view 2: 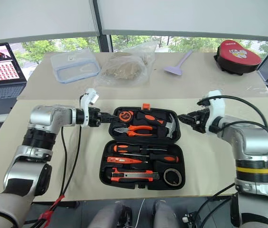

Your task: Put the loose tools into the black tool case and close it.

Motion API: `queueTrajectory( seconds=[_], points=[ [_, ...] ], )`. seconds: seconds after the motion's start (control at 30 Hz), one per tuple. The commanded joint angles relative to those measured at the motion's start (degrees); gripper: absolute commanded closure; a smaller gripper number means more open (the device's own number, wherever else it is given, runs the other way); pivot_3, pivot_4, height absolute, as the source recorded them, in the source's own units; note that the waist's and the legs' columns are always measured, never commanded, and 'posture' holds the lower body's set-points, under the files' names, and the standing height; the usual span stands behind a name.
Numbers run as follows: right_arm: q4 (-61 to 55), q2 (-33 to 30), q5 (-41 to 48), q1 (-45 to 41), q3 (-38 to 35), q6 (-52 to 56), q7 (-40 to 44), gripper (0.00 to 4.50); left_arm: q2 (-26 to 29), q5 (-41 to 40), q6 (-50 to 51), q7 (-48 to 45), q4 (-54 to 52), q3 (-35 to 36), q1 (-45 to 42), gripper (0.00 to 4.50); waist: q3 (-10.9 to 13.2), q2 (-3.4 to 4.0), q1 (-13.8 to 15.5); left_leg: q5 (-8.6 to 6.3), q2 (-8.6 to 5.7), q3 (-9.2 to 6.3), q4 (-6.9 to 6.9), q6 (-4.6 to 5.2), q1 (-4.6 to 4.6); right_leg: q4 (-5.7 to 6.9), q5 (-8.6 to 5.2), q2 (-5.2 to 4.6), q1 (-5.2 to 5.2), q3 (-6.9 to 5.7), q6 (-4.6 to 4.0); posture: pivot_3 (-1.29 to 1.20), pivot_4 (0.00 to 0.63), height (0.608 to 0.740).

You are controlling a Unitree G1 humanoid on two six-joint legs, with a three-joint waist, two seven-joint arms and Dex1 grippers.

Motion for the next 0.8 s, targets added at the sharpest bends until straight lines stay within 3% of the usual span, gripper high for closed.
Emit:
queueTrajectory(
  seconds=[0.03, 0.13, 0.2, 0.3, 0.5, 0.8],
  points=[
    [-0.88, 0.52, -0.73, -1.6, 0.81, 1.85, -2.23, 1.67, -0.53, 0.61, -0.95, 0.16, -0.28, -0.9, -1.22, 1.49, 0.0, 0.0, 0.03, 0.0, -0.01, -0.01, 0.0, 0.0, 0.0, -0.01, 0.0, 0.0, 0.01, -0.02, 0.0, 0.0, 0.15, 0.728],
    [-2.01, 0.76, -1.26, -0.59, 2.14, 2.46, -2.87, 1.67, -1.03, 0.74, -0.9, 0.93, 0.02, -0.46, -0.63, 1.49, 0.0, 0.01, 0.0, 0.01, -0.04, -0.02, 0.02, -0.02, 0.01, -0.04, 0.0, -0.03, 0.04, -0.02, 0.01, 0.0, 0.15, 0.728],
    [-2.99, 1.01, -0.95, 0.18, 2.63, 3.18, -2.86, 1.6, -1.31, 0.49, -0.46, 1.33, -0.36, -0.06, -0.21, 2.02, 0.0, 0.01, -0.05, 0.01, -0.05, -0.02, 0.02, -0.03, 0.03, -0.06, 0.0, -0.04, 0.04, 0.0, 0.01, 0.0, 0.15, 0.728],
    [-4.24, 1.29, -0.76, 1.05, 3.23, 3.96, -3.15, 2.3, -1.66, 0.09, 0.04, 1.7, -1.46, 0.25, 0.66, 2.87, 0.0, 0.01, -0.01, 0.02, -0.05, -0.05, 0.02, -0.05, 0.08, -0.08, -0.01, -0.04, 0.07, -0.01, 0.01, 0.0, 0.15, 0.728],
    [-6.2, 2.65, -0.75, 1.48, 3.19, 4.36, -4.59, 4.33, -2.54, -0.34, 1.23, 2.81, -3.06, 1.66, 1.82, 4.45, -0.04, 0.03, 0.17, -0.1, -0.17, -0.07, 0.04, -0.3, 0.29, -0.15, -0.04, -0.16, 0.25, 0.04, 0.06, 0.0, 0.15, 0.728],
    [-7.81, 5.7, 1.04, -2.11, 0.41, 5.07, -6.22, 4.48, -4.28, -2.32, 2.35, 3.55, -8.76, 3.66, 4.33, 4.5, -0.04, 0.04, -0.29, -0.08, -0.14, -0.07, 0.01, -0.5, 0.44, -0.05, -0.04, -0.11, 0.27, 0.12, 0.04, 0.0, 0.15, 0.728]
  ],
)
